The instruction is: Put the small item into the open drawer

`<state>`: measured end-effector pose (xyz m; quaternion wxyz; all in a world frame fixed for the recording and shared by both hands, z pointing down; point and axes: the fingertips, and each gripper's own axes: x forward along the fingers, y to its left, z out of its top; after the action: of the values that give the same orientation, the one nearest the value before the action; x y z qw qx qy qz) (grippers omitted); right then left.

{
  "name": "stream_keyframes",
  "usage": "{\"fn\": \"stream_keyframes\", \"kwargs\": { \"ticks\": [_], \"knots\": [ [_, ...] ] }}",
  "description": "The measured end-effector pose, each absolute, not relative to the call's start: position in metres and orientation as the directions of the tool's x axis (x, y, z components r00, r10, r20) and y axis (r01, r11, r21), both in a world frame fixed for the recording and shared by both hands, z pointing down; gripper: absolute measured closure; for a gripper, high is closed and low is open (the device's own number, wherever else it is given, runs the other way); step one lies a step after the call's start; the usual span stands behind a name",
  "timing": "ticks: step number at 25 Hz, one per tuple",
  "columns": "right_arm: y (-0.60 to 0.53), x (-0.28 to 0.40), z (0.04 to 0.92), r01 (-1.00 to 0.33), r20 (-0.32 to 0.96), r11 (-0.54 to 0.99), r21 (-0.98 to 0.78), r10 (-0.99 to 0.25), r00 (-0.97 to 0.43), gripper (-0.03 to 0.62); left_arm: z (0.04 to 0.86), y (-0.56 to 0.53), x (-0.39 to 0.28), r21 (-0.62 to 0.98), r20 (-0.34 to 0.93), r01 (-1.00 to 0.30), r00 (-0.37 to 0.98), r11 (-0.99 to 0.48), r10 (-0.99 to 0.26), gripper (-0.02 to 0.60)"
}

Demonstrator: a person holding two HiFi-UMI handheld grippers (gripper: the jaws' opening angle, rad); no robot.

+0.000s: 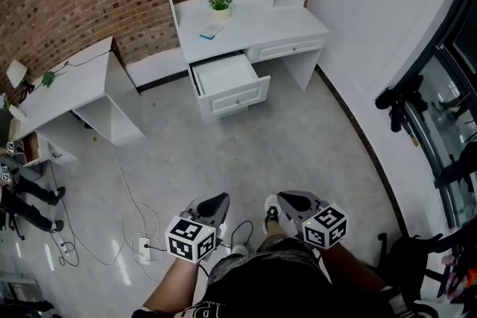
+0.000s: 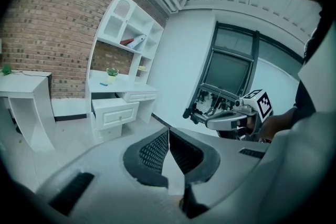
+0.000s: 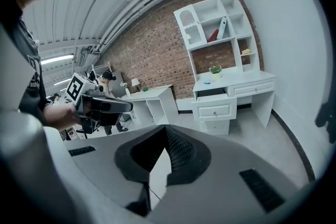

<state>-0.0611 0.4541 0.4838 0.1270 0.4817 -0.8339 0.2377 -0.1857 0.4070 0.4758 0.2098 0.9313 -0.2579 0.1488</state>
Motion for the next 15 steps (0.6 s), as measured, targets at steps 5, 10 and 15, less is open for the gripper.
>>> {"fn": "stream_keyframes", "kwargs": {
  "ticks": [5,10,15],
  "knots": [
    [0.399,-0.040,0.494,-0.841,0.437,0.449,-0.301,-0.719,-0.540,0.590,0.486,0.371,-0.162,0.329,0.415,-0.574,0.801,-0.750,-0.431,0.563],
    [0.332,-0.002,0.486,-0.818,0.398,0.463,-0.342,-0.717,-0.572,0.589,0.481,0.315,-0.127,0.295,0.448,-0.609,0.769,-0.737,-0.456,0.563],
    [0.281,0.039,0.481,-0.800,0.387,0.503,-0.329,-0.701,-0.600,0.589,0.467,0.258,-0.092,0.271,0.444,-0.662,0.730,-0.699,-0.519,0.563]
  ]
}}
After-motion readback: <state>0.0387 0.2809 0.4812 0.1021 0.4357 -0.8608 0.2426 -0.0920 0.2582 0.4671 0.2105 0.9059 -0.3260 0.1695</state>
